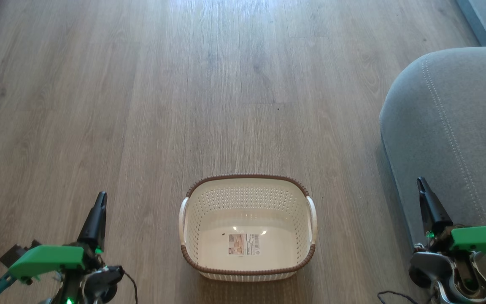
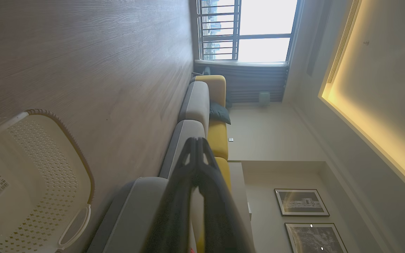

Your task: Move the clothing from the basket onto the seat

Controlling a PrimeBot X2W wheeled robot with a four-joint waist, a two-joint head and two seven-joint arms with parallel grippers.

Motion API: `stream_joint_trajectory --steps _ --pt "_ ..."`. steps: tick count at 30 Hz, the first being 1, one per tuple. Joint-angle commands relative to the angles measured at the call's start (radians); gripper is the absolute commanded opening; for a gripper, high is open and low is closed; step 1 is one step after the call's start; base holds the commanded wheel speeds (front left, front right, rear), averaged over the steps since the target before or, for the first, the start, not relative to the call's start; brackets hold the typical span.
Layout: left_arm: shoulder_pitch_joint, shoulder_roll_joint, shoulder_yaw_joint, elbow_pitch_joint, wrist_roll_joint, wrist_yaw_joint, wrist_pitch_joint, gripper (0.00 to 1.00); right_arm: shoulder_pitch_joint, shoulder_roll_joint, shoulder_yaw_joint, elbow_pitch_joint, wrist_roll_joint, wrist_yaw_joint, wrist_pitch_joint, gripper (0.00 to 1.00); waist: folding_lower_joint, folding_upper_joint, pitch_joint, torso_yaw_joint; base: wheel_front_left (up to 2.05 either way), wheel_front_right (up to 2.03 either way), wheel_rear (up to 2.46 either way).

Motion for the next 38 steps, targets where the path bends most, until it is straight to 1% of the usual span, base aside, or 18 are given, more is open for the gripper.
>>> stream_joint_trajectory --steps 1,38 --pt "-0.047 0.01 0.034 -0.033 -0.007 -0.009 0.007 0.0 -0.038 -0.004 0.018 -0.039 0.006 0.0 0.006 0.0 0.0 -0.0001 0.0 0.0 0.0 0.0 0.0" --pt "-0.047 0.01 0.034 -0.033 -0.007 -0.009 0.007 0.0 -0.038 -0.004 0.018 -0.039 0.006 0.0 0.006 0.0 0.0 -0.0001 0.0 0.0 0.0 0.0 0.0"
